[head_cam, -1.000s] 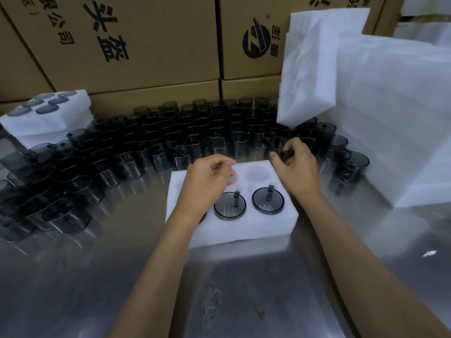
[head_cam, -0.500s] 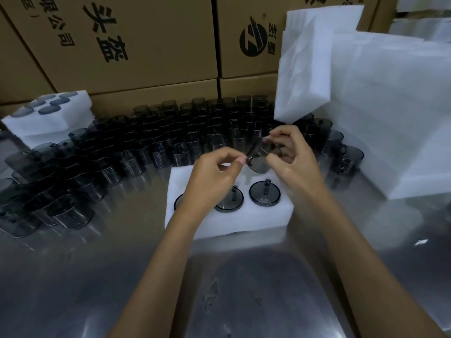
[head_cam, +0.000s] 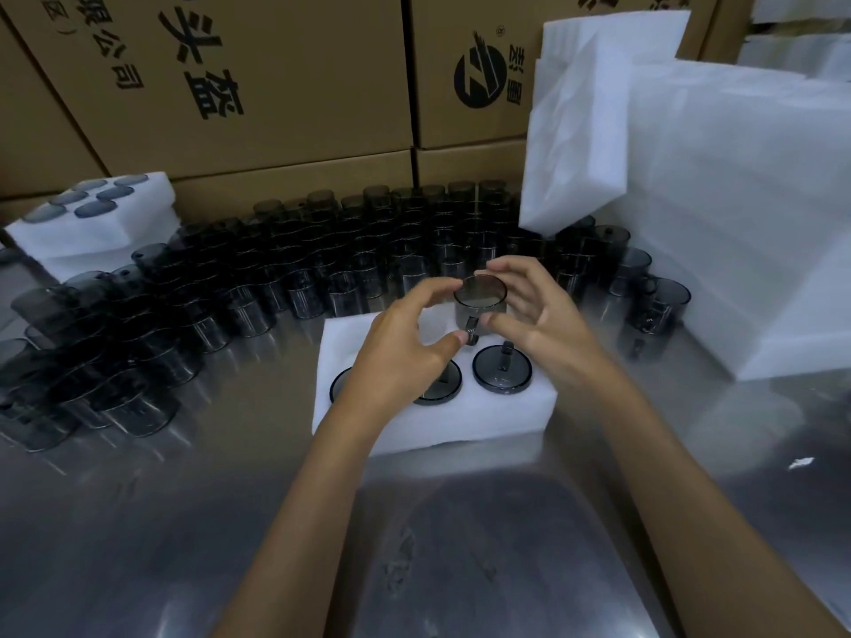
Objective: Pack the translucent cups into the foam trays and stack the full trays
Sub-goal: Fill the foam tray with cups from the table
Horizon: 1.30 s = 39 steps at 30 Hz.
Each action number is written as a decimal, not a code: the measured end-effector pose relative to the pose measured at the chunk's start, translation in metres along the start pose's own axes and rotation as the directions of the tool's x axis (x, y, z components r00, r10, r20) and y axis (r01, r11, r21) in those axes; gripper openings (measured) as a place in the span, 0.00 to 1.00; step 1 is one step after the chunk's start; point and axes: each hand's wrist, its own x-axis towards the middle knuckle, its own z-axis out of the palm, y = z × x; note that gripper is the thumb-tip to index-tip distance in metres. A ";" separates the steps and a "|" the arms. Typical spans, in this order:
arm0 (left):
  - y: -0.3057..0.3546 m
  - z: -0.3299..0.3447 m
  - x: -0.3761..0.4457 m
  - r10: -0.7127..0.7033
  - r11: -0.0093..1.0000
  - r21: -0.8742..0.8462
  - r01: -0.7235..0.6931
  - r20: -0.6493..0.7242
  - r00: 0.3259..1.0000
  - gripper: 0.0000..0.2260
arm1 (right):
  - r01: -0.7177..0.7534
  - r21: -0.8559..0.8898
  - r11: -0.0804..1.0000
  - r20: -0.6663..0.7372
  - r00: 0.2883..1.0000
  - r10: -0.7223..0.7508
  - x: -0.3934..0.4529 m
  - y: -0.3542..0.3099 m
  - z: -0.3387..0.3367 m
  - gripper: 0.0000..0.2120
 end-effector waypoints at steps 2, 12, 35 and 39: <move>-0.001 -0.001 0.000 -0.002 1.000 0.020 0.001 0.013 1.000 0.22 | 0.001 -0.028 1.000 0.022 1.000 -0.001 0.001 0.001 -0.003 0.22; -0.002 0.004 -0.001 0.011 0.999 0.047 -0.015 0.074 0.997 0.22 | -0.126 -0.062 0.990 -0.012 0.992 0.126 0.008 0.011 -0.016 0.11; 0.001 0.010 -0.007 0.023 0.943 0.331 -0.022 0.000 1.000 0.23 | -0.239 -0.717 0.655 -0.471 0.858 -0.203 0.024 0.046 -0.049 0.21; 0.003 0.009 -0.009 0.008 0.954 0.299 0.004 -0.038 0.999 0.26 | -0.273 -0.692 0.669 -0.409 0.911 -0.051 0.028 0.061 -0.056 0.22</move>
